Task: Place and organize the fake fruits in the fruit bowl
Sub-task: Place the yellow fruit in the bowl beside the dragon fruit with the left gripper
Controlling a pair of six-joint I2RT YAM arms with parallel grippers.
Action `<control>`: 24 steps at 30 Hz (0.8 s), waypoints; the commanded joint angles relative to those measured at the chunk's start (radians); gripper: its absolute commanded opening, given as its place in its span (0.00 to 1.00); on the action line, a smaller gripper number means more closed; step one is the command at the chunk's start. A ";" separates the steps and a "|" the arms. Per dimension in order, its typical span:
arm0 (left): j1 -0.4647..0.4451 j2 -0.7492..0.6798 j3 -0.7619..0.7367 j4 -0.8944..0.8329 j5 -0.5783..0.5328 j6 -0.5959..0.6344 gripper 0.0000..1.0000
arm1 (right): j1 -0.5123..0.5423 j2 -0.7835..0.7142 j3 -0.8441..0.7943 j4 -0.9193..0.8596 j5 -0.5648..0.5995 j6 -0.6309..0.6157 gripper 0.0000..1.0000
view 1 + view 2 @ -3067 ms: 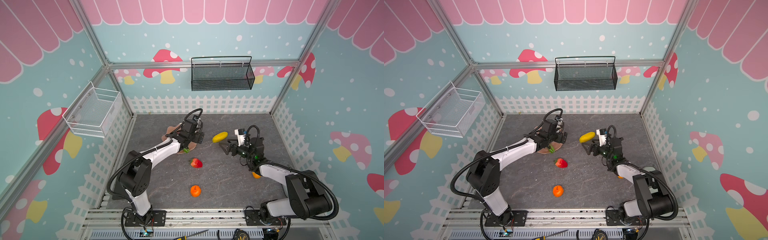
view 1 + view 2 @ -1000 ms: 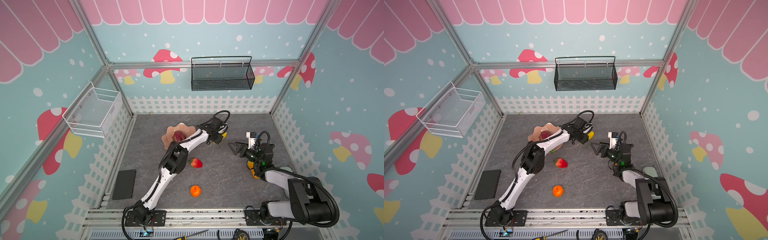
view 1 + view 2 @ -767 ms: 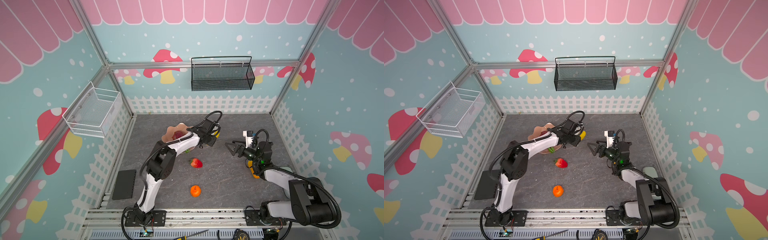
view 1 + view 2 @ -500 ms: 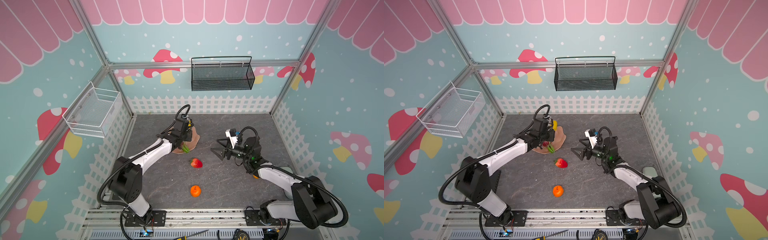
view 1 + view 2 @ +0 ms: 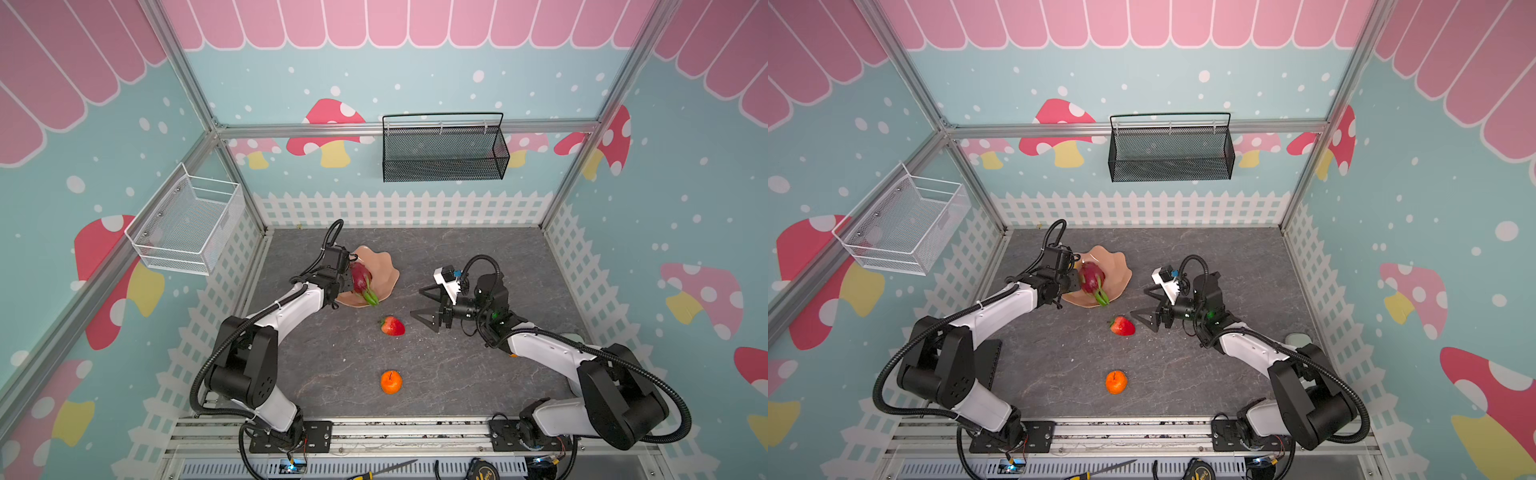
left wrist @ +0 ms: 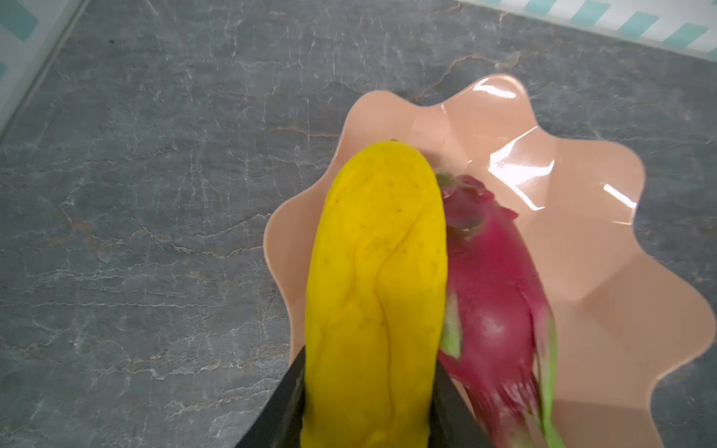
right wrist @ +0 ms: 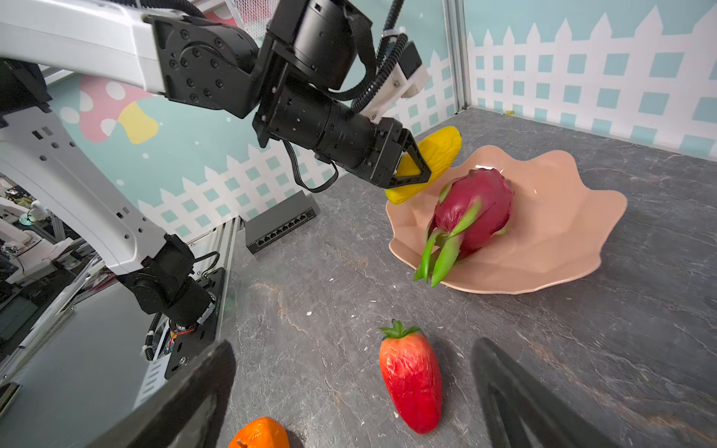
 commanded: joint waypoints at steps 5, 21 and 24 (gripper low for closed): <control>0.012 0.080 0.077 -0.001 0.002 -0.051 0.40 | 0.004 -0.006 0.026 -0.041 0.016 -0.048 0.98; 0.030 0.136 0.103 -0.003 0.010 -0.066 0.52 | 0.005 0.000 0.035 -0.064 0.034 -0.060 0.98; 0.031 0.113 0.098 -0.005 0.007 -0.060 0.56 | 0.005 0.000 0.037 -0.077 0.055 -0.058 0.98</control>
